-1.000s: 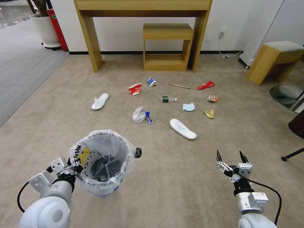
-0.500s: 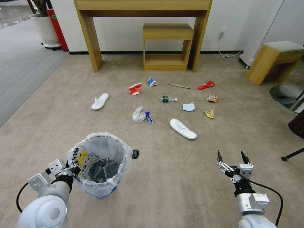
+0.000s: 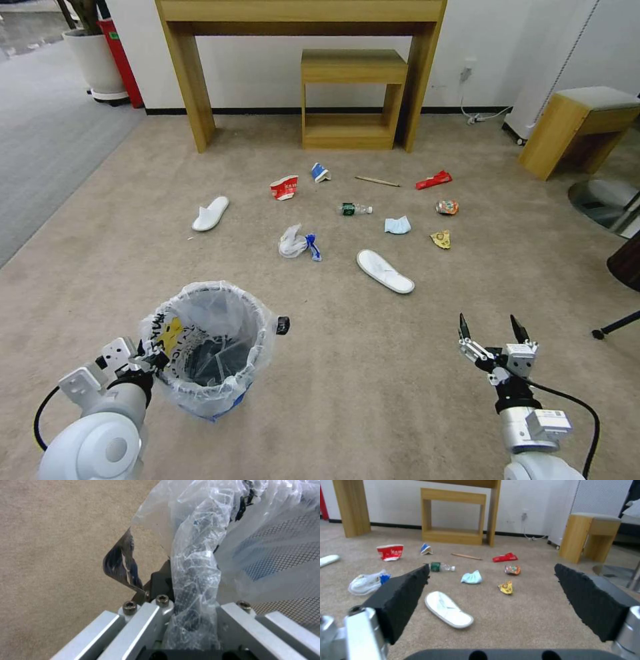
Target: Pick up the trash bin and place the garbage on the floor into it.
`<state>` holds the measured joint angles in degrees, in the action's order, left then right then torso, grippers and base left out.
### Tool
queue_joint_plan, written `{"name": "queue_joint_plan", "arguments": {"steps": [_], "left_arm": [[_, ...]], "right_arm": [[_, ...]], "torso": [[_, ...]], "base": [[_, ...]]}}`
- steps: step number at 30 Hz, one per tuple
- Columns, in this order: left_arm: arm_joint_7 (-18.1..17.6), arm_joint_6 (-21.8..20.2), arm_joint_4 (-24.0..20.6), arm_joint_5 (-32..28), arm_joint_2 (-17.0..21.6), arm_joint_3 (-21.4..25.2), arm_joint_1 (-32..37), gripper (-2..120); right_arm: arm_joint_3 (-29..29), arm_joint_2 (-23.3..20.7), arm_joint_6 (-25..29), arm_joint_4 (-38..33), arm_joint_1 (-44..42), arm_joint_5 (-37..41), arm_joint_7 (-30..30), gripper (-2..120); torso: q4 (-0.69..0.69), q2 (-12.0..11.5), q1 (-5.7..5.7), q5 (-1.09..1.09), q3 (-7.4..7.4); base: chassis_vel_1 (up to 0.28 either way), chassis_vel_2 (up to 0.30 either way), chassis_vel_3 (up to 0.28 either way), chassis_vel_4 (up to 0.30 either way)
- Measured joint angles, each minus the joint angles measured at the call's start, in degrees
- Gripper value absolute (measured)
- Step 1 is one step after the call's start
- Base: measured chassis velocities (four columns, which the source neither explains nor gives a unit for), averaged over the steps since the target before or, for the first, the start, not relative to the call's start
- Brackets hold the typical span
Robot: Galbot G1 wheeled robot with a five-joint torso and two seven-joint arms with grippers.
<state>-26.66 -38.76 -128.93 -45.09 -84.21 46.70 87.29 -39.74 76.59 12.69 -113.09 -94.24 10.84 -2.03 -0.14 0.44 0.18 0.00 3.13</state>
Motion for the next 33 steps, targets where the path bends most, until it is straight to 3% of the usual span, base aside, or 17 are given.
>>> {"name": "queue_joint_plan", "arguments": {"steps": [16, 33], "left_arm": [[0.3, 0.3, 0.0, 1.0, -0.9, -0.3, 0.0, 1], [0.5, 0.5, 0.6, 1.5, -1.3, -0.3, -0.4, 1]], "right_arm": [[0.1, -0.6, -1.4, 0.0, 0.5, -0.1, 0.3, 92], [0.7, -0.5, -1.5, 0.8, 1.2, -0.1, 0.6, 92]], "torso": [[0.0, 0.0, -0.01, 0.0, -0.01], [0.0, 0.0, 0.01, 0.0, 0.0]], "base": [[-0.011, 0.01, 0.016, -0.013], [-0.118, 0.116, 0.109, -0.113]]}}
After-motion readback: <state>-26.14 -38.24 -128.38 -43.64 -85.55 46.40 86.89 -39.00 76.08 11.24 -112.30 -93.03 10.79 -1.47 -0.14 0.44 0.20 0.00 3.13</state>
